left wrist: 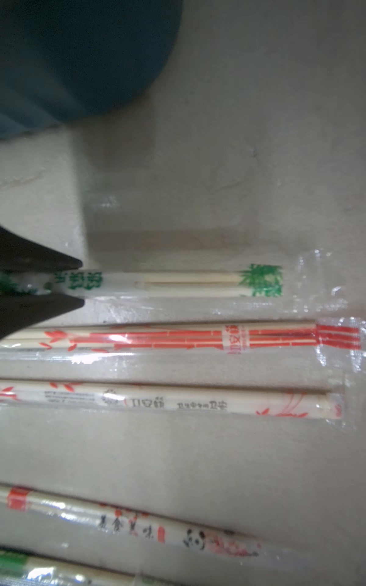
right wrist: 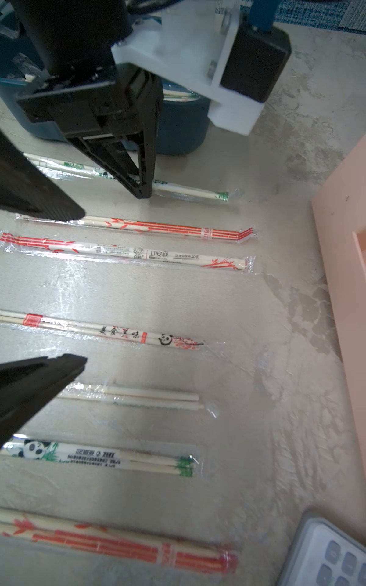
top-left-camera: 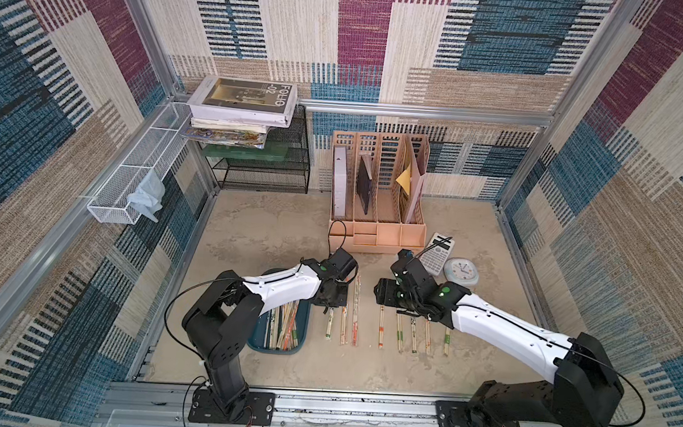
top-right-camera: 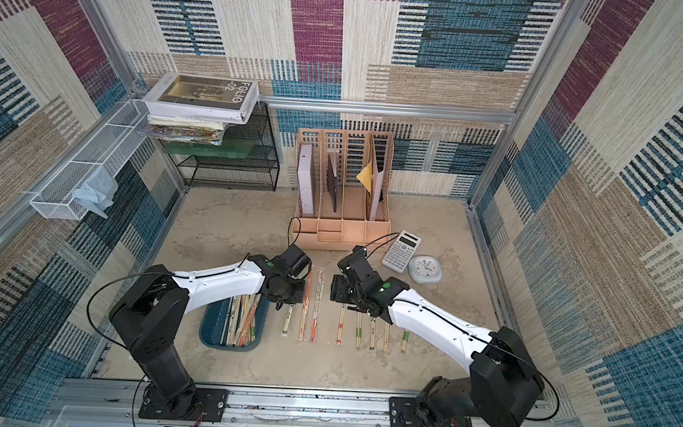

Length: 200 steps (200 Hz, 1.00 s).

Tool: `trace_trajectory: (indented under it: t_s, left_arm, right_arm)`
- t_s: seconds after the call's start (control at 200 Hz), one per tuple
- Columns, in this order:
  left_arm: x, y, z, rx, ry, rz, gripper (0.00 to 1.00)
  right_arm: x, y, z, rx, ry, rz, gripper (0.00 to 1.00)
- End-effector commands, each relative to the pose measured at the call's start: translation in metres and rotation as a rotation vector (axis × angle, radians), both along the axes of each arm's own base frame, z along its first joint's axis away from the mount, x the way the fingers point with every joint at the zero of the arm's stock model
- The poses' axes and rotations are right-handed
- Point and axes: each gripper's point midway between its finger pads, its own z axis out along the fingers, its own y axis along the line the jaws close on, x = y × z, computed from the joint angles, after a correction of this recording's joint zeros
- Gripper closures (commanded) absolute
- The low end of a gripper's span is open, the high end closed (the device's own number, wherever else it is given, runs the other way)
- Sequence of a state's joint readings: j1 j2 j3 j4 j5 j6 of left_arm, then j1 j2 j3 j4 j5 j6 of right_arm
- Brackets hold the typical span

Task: Take the paired disposable chopsticks out of the storage box
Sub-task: Place the paired disposable chopsticks at the center of the board.

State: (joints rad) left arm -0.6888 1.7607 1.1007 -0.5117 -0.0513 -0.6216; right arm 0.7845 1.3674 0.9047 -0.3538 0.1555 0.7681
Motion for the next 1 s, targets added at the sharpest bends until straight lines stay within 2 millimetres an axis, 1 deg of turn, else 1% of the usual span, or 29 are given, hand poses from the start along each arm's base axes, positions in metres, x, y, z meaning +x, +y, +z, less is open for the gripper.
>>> trace_trajectory:
  t_s: [0.0,0.075,0.135,0.225,0.28,0.3,0.31,0.33,0.386,0.401,0.421,0.486,0.526,0.536,0.551,0.571,0.596,0.616,0.636,0.676,0.706,0.781,0.901,0.996]
  left_arm:
    - [0.004,-0.003,-0.001,-0.007,-0.007,0.016,0.91]
    - [0.004,-0.001,-0.003,0.006,-0.003,0.024,0.87]
    - [0.004,-0.001,-0.003,0.006,-0.002,0.022,0.82]
    - [0.002,-0.001,-0.002,0.002,0.003,0.02,0.68]
    - [0.001,-0.003,0.001,-0.012,0.002,0.014,0.59]
    - [0.0,-0.003,0.002,-0.018,0.0,0.012,0.57]
    - [0.0,-0.004,0.003,-0.02,0.0,0.012,0.54]
    - [0.0,-0.004,0.005,-0.025,-0.002,0.01,0.52]
    - [-0.001,-0.005,0.014,-0.04,-0.015,0.006,0.51]
    - [0.0,-0.005,0.018,-0.047,-0.021,0.006,0.51]
    - [0.0,-0.005,0.022,-0.048,-0.029,0.006,0.48]
    - [0.001,-0.002,0.038,-0.059,-0.062,0.008,0.47]
    - [0.001,0.001,0.05,-0.06,-0.09,0.012,0.43]
    - [0.001,0.002,0.052,-0.059,-0.095,0.011,0.4]
    - [0.001,0.004,0.056,-0.054,-0.105,0.016,0.37]
    - [0.002,0.007,0.062,-0.051,-0.122,0.02,0.36]
    - [0.002,0.011,0.068,-0.043,-0.142,0.025,0.31]
    - [0.002,0.015,0.072,-0.036,-0.156,0.028,0.29]
    - [0.003,0.018,0.077,-0.026,-0.17,0.031,0.23]
    - [0.002,0.028,0.084,0.001,-0.196,0.044,0.15]
    - [0.003,0.034,0.089,0.015,-0.216,0.052,0.13]
    - [0.002,0.051,0.093,0.047,-0.231,0.076,0.05]
    - [-0.004,0.082,0.087,0.071,-0.212,0.131,0.04]
    - [-0.01,0.106,0.079,0.087,-0.193,0.179,0.07]
  right_arm:
    - [-0.001,0.0,0.001,0.001,0.002,0.0,0.3]
    - [-0.001,0.0,0.001,0.0,0.001,-0.001,0.3]
    - [-0.001,0.0,0.002,0.001,-0.001,0.002,0.3]
    - [-0.001,0.0,0.001,-0.002,0.0,0.001,0.3]
    - [-0.001,0.001,0.002,-0.001,-0.001,0.002,0.3]
    - [-0.001,0.0,0.001,-0.002,0.001,0.002,0.3]
    - [-0.001,0.0,0.001,-0.002,0.001,0.003,0.3]
    - [-0.001,0.001,0.002,0.0,-0.001,0.002,0.3]
    - [-0.001,0.001,0.002,0.001,-0.002,0.002,0.3]
    - [-0.001,0.001,0.002,0.0,-0.003,0.002,0.3]
    - [-0.001,0.001,0.002,0.001,-0.002,0.002,0.3]
    - [0.0,0.002,0.003,0.003,-0.004,0.002,0.3]
    - [-0.001,0.002,0.003,0.003,-0.004,0.003,0.3]
    - [-0.001,0.002,0.003,0.002,-0.003,0.004,0.3]
    - [-0.001,0.002,0.003,0.002,-0.004,0.003,0.3]
    - [-0.001,0.003,0.003,0.002,-0.003,0.005,0.3]
    - [-0.001,0.003,0.003,0.002,-0.004,0.005,0.3]
    - [-0.001,0.003,0.003,0.002,-0.003,0.007,0.3]
    - [-0.001,0.003,0.003,0.002,-0.002,0.006,0.3]
    - [-0.001,0.004,0.003,0.003,-0.004,0.008,0.3]
    - [-0.002,0.005,0.004,0.002,-0.004,0.01,0.3]
    - [-0.002,0.007,0.005,0.005,-0.007,0.015,0.3]
    - [-0.002,0.009,0.007,0.004,-0.011,0.018,0.3]
    - [-0.002,0.01,0.008,0.005,-0.013,0.022,0.3]
